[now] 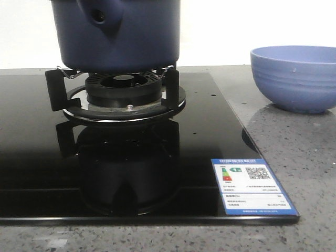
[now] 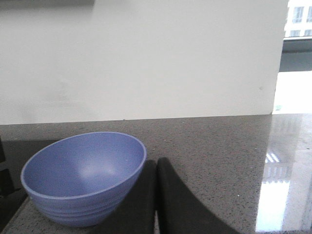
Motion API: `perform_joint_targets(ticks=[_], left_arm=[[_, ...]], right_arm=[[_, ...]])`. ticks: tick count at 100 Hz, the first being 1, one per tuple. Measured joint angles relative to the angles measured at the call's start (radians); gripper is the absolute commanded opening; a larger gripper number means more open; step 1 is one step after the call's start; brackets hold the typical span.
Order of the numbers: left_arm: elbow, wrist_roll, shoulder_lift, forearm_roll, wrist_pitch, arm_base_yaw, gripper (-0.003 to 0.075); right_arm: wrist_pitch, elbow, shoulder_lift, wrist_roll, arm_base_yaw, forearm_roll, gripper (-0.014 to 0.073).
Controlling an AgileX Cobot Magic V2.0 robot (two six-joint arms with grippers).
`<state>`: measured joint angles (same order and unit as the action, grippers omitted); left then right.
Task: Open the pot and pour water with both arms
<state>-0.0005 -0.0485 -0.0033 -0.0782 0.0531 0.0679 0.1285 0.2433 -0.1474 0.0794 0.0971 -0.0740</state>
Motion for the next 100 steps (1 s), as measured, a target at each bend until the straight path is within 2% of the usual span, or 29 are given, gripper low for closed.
perform_joint_targets(ticks=[12,30,41,63,100], left_arm=[[0.0,0.0,0.0,0.0,0.0,0.0,-0.002],[0.0,0.0,0.0,0.0,0.0,0.0,-0.002],[0.0,0.0,0.0,0.0,0.0,0.0,-0.002],[0.0,0.0,0.0,0.0,0.0,0.0,-0.002],[0.0,0.0,0.0,0.0,0.0,0.0,-0.002]], right_arm=[[-0.099,-0.103,0.01,-0.073,-0.009,0.074,-0.0063],[-0.119,-0.25,0.111,-0.089,-0.064,0.096,-0.0063],[-0.091,-0.252,0.152,-0.089,-0.065,0.1,-0.0063],[0.072,-0.252,0.158,-0.089,-0.065,0.112,-0.0063],[0.092,-0.252,0.158,-0.093,-0.065,0.116,-0.0063]])
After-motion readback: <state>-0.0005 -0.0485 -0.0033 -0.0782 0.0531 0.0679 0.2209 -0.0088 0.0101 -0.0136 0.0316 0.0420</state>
